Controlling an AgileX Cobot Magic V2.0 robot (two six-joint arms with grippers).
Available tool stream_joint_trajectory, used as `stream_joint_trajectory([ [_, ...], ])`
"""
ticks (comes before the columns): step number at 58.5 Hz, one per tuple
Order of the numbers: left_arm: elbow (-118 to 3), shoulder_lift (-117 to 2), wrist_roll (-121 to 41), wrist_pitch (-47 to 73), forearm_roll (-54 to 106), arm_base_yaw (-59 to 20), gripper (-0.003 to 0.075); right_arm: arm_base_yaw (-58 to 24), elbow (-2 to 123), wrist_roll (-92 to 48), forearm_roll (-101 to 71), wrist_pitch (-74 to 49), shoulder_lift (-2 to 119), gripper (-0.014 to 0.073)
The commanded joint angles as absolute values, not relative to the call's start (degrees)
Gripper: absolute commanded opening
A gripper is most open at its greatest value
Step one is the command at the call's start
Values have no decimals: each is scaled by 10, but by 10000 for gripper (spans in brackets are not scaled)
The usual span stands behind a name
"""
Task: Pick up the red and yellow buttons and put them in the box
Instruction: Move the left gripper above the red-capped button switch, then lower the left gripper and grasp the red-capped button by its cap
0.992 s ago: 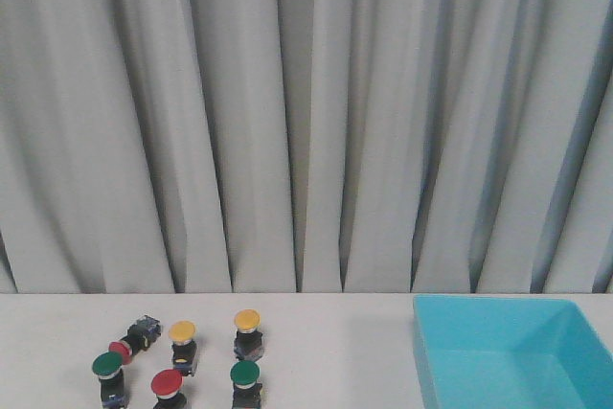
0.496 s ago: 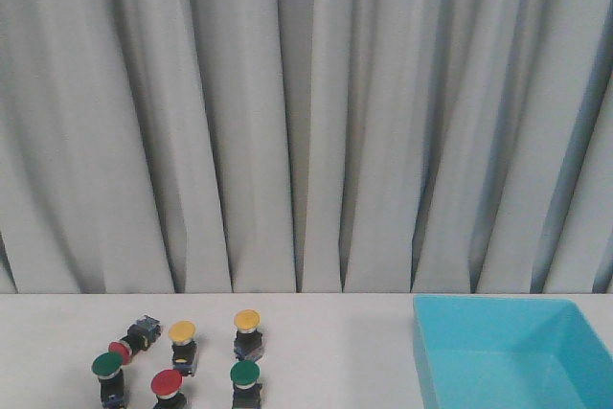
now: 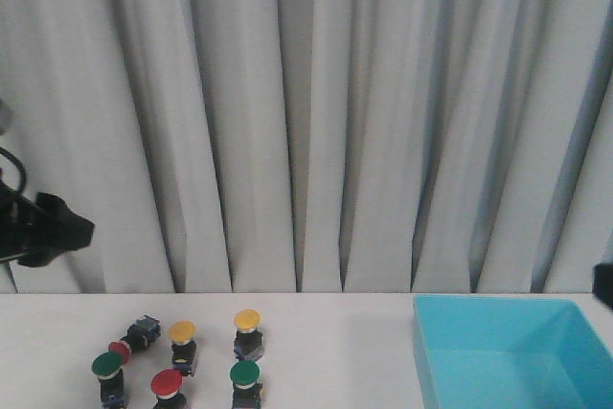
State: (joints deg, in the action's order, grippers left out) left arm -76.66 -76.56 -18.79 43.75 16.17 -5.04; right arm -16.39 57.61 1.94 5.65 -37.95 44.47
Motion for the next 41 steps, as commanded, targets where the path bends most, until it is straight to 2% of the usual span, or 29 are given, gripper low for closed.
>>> stream_joint_trajectory([
  [1, -798, -810, -195, 428, 175, -66, 451, -184, 596, -12, 47, -365, 472, 550],
  [19, -798, -937, -220, 396, 166, -111, 451, -184, 596, -9, 62, -371, 500, 550],
  [41, -798, -1027, -220, 368, 166, -113, 451, -184, 596, -9, 63, -395, 500, 547],
])
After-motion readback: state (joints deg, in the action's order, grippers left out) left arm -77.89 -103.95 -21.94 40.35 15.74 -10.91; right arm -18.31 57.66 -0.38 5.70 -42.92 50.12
